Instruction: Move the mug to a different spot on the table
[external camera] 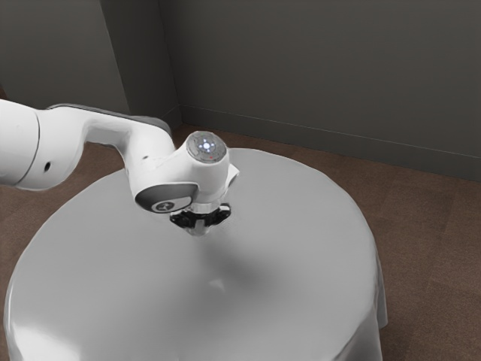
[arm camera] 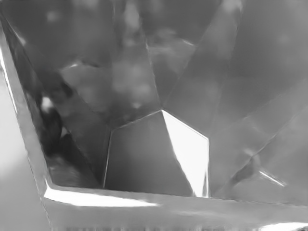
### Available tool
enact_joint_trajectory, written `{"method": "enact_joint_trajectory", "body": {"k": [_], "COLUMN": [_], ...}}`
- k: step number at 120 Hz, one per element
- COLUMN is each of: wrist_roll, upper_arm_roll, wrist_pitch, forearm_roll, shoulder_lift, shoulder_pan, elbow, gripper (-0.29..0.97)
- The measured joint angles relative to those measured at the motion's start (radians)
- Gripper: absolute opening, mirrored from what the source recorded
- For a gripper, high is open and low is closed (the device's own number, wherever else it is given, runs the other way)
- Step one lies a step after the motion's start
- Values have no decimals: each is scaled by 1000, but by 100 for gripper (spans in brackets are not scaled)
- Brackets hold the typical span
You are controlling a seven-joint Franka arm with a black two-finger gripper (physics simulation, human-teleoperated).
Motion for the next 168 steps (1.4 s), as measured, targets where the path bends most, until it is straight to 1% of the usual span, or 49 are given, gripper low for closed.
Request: {"method": "enact_joint_trajectory", "body": {"k": [20, 32, 46, 63, 75, 126, 147, 168], "wrist_roll": [-17, -23, -26, -29, -31, -37, -38, -39], "upper_arm_roll": [17, 42, 51, 53, 54, 55, 56, 56], "wrist_pitch": [-17, -23, -28, -32, -34, -36, -33, -28], "forearm_roll": [45, 56, 59, 59, 60, 56, 50, 45], "shoulder_lift": [-2, 30, 92, 145, 168, 247, 259, 266], "shoulder_pan": [10, 12, 12, 18, 23, 30, 29, 29], "elbow": [26, 60, 116, 142, 147, 163, 163, 163], "gripper": [-1, -3, -5, -8, -11, -10, -3, 11]}}
